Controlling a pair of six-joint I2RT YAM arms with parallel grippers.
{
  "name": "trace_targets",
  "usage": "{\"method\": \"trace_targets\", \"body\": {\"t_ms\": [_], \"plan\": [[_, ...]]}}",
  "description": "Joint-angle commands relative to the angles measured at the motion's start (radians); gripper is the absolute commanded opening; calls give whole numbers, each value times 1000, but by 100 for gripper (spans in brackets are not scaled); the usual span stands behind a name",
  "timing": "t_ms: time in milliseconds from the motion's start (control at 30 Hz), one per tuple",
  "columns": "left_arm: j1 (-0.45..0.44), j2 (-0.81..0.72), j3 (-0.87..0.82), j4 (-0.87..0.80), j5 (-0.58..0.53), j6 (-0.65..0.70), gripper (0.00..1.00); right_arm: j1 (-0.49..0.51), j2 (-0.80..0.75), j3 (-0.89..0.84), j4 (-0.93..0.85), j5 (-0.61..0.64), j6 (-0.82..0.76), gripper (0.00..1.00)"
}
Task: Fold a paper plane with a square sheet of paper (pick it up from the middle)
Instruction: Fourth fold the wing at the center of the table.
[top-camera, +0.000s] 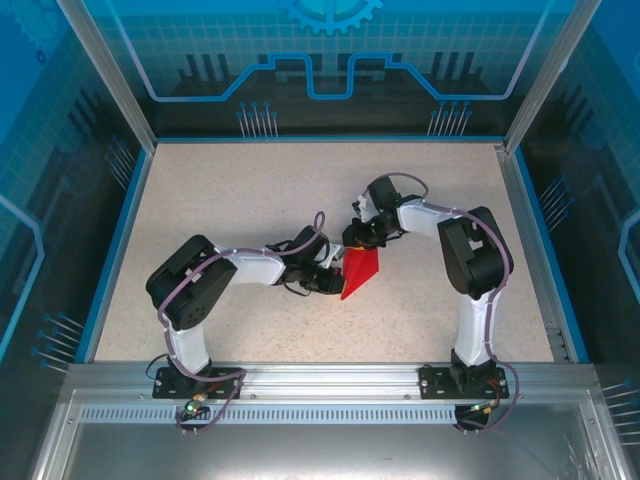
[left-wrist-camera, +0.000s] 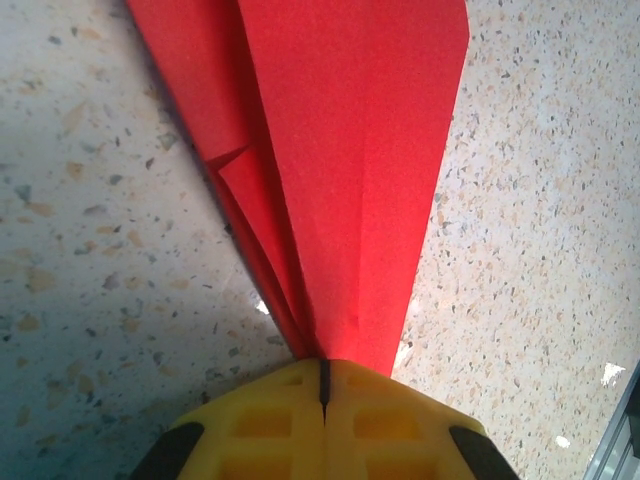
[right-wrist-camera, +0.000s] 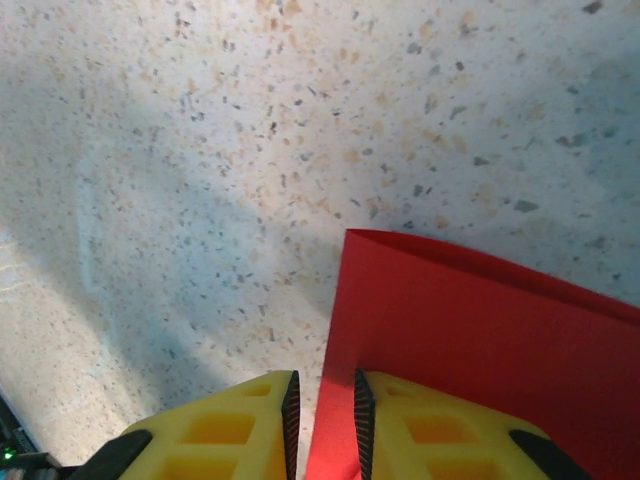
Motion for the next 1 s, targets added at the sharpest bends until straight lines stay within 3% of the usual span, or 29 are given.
{"method": "trace_targets", "body": {"t_ms": [0,567,967], "plan": [[-10,-13,-37,-98,-39,32,0,-15,36,46,-66,32,-35,24],[-15,-36,-55,-120,-55,28,0,-24,83,117,-208,149,-101,23],[-28,-44,-72,-110,-74,5,0,-45,72,112,-227,162,-104,23]]}}
